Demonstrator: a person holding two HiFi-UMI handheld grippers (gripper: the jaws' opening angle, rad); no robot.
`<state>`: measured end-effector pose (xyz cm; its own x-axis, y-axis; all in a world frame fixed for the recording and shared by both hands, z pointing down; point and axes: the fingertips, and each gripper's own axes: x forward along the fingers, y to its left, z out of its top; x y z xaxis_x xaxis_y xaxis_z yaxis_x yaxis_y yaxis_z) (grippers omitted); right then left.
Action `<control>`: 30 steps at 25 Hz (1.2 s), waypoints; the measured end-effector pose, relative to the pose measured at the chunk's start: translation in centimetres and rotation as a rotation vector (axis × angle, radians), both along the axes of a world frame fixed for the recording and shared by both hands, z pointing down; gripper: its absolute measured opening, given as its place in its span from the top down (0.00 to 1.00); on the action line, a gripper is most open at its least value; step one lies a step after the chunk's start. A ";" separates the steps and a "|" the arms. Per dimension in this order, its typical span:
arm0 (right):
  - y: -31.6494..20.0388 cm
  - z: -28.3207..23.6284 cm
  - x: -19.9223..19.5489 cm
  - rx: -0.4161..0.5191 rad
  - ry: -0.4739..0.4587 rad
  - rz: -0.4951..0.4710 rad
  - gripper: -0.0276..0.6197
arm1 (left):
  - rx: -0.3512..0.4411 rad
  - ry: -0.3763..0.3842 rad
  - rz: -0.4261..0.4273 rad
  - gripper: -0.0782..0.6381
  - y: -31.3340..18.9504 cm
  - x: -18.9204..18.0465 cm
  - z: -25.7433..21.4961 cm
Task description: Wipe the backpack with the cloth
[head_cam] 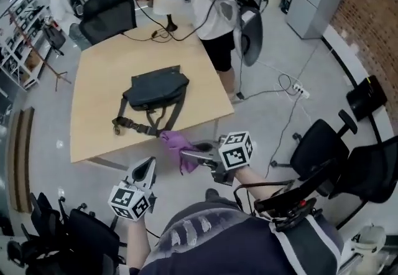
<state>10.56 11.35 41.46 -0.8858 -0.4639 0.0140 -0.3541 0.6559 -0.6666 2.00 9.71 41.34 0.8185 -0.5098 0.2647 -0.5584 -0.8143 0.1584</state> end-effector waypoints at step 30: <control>15.9 -4.0 -15.0 0.090 0.115 0.199 0.91 | 0.005 0.233 0.103 0.88 16.3 -15.1 -1.7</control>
<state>-4.41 27.20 37.48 -0.7718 -0.6331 0.0598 -0.5524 0.6208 -0.5562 -13.12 26.01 39.66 0.9049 -0.4213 0.0608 -0.4213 -0.8663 0.2684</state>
